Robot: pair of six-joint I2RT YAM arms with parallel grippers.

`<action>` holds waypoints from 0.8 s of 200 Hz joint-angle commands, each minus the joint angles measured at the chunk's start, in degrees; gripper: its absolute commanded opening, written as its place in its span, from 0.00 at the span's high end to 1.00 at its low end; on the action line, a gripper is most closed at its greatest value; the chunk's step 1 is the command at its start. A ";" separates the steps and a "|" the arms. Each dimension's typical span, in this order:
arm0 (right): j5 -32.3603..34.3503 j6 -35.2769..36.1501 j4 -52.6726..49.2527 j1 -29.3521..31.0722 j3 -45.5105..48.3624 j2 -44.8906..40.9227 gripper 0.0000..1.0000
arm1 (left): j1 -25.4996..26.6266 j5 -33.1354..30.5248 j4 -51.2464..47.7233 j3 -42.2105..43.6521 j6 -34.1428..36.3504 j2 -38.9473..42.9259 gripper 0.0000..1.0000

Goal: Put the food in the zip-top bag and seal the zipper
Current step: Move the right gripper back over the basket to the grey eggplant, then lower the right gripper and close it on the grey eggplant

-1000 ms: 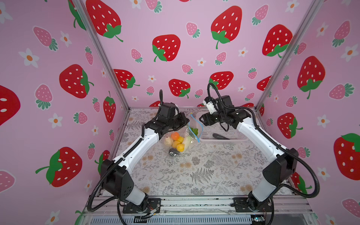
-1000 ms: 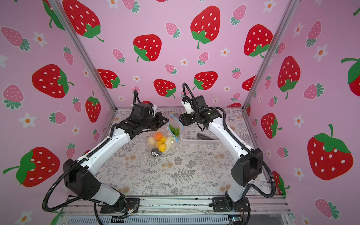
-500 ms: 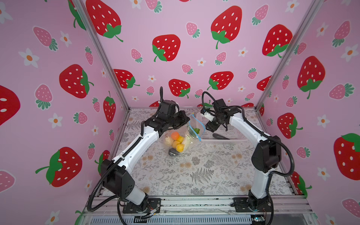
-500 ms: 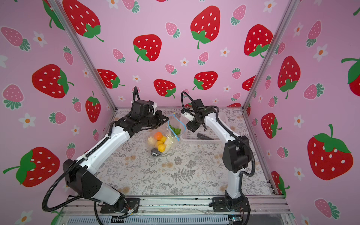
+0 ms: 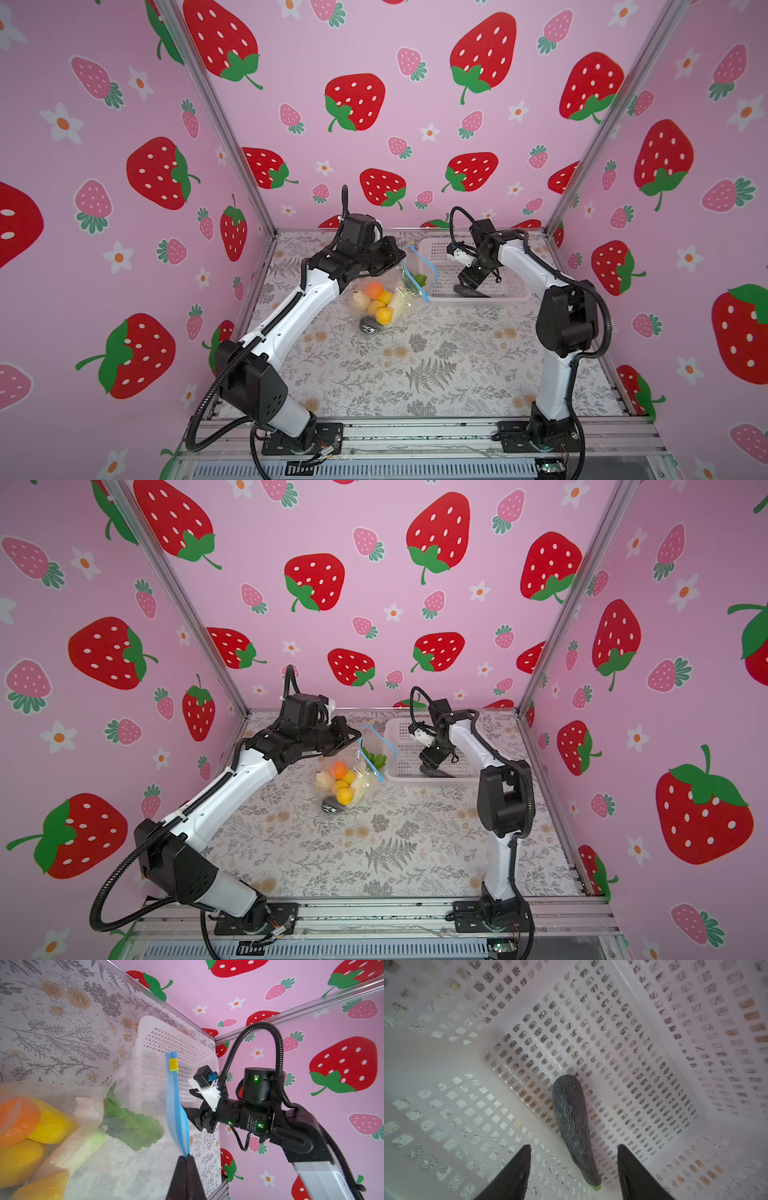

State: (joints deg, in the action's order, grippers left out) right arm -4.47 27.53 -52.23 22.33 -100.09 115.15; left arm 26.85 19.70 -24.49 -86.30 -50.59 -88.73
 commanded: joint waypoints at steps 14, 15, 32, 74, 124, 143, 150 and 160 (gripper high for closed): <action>0.07 1.49 -1.86 -0.08 1.38 -0.08 0.32 | 0.04 0.74 -0.12 -3.06 0.69 -1.02 1.00; 0.07 1.48 -1.84 -0.04 1.39 -0.05 0.32 | 0.04 0.76 -0.12 -3.07 0.63 -1.01 1.00; 0.32 1.11 -2.10 -0.06 1.65 0.83 0.32 | 0.04 0.68 -0.22 -3.00 0.75 -1.04 1.00; 1.80 -0.24 -3.41 -0.35 1.70 3.00 0.33 | -0.22 0.59 -0.64 -3.30 0.93 -0.86 1.00; 2.74 -0.72 -3.23 -0.68 1.49 5.79 0.31 | -0.48 0.51 -0.83 -3.50 0.84 -0.96 1.00; 3.13 -1.03 -3.33 -0.96 1.15 6.90 0.31 | -0.40 0.41 -0.81 -3.41 0.84 -0.95 1.00; 3.24 -1.13 -3.27 -0.96 0.92 7.32 0.31 | -0.44 0.33 -0.82 -3.52 0.97 -0.99 1.00; 3.45 -1.32 -3.05 -0.97 0.46 7.76 0.31 | -0.41 0.33 -0.82 -3.50 0.75 -1.02 1.00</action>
State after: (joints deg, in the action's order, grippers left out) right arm -1.58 26.44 -53.30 21.71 -99.02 121.43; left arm 26.61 19.75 -24.62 -86.96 -50.35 -89.62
